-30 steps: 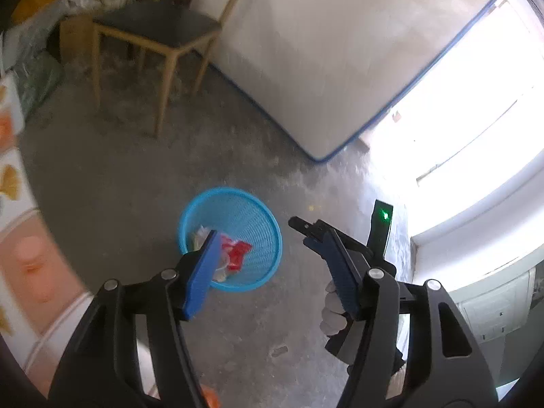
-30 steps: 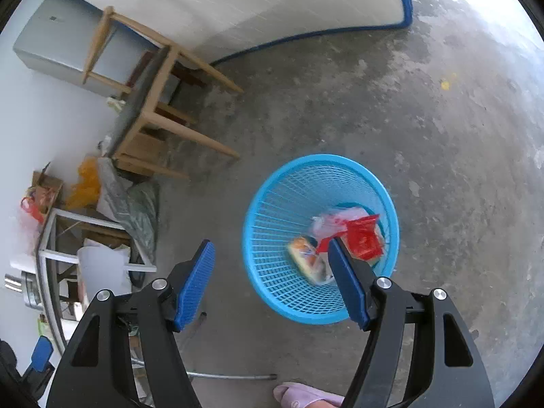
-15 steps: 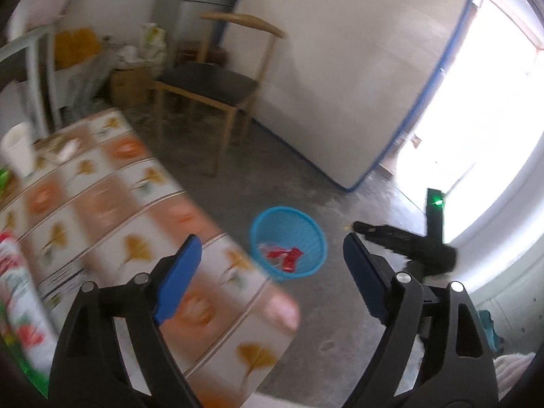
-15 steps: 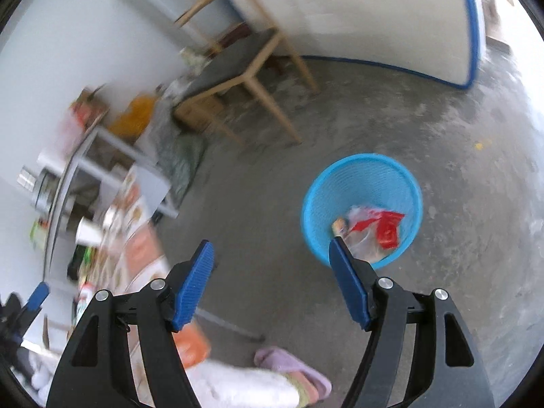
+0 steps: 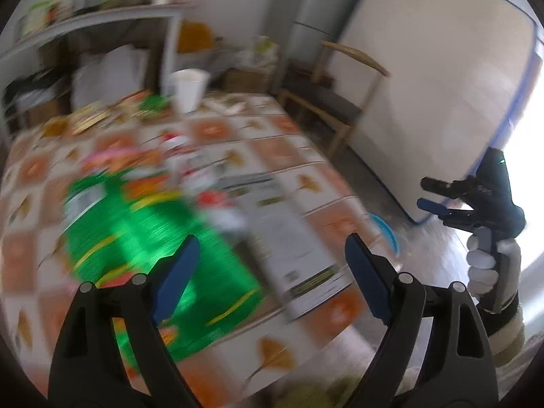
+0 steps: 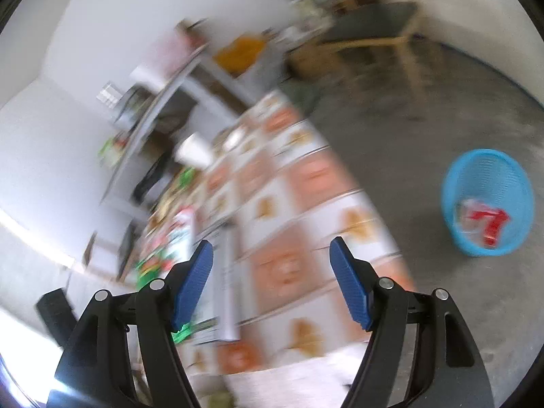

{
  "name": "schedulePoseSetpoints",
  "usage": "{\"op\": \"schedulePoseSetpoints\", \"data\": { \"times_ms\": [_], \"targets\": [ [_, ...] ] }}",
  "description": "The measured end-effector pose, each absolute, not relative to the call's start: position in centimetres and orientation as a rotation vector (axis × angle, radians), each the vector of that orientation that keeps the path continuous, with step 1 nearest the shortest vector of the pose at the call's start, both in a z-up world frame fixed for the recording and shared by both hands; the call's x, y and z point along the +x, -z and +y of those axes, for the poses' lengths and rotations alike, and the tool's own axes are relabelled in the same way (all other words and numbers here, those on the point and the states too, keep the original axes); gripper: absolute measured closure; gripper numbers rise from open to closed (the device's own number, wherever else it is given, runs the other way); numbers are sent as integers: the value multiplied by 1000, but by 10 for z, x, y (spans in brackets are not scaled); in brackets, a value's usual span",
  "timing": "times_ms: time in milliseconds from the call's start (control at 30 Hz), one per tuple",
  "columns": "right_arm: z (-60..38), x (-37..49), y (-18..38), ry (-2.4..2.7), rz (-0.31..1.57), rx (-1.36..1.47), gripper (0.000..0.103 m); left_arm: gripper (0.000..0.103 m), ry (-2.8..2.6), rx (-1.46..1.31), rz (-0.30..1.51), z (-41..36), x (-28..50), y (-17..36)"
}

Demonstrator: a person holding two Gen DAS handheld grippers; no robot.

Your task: Collect trash

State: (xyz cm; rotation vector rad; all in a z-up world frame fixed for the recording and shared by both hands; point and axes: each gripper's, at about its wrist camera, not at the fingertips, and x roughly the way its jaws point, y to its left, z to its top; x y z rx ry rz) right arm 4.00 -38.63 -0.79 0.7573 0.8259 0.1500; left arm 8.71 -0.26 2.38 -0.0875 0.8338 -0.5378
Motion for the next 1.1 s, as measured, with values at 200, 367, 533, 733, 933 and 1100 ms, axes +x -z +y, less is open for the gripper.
{"op": "schedulePoseSetpoints", "data": {
  "times_ms": [200, 367, 533, 733, 933, 1100],
  "targets": [
    [-270, 84, 1, -445, 952, 638, 34, 20, 338, -165, 827, 75, 81, 0],
    [-187, 112, 4, -516, 1053, 466, 34, 20, 282, -232, 858, 108, 93, 18],
    [-145, 133, 18, -451, 1131, 336, 34, 20, 248, -197, 852, 121, 98, 26],
    [-101, 142, 26, -526, 1202, 283, 34, 20, 186, -128, 850, 127, 99, 37],
    [-60, 151, 20, -679, 1163, 326, 34, 20, 94, -120, 861, 148, 101, 43],
    [-69, 148, 4, -716, 1081, 377, 34, 20, 31, -136, 828, 167, 98, 38]
  ]
}}
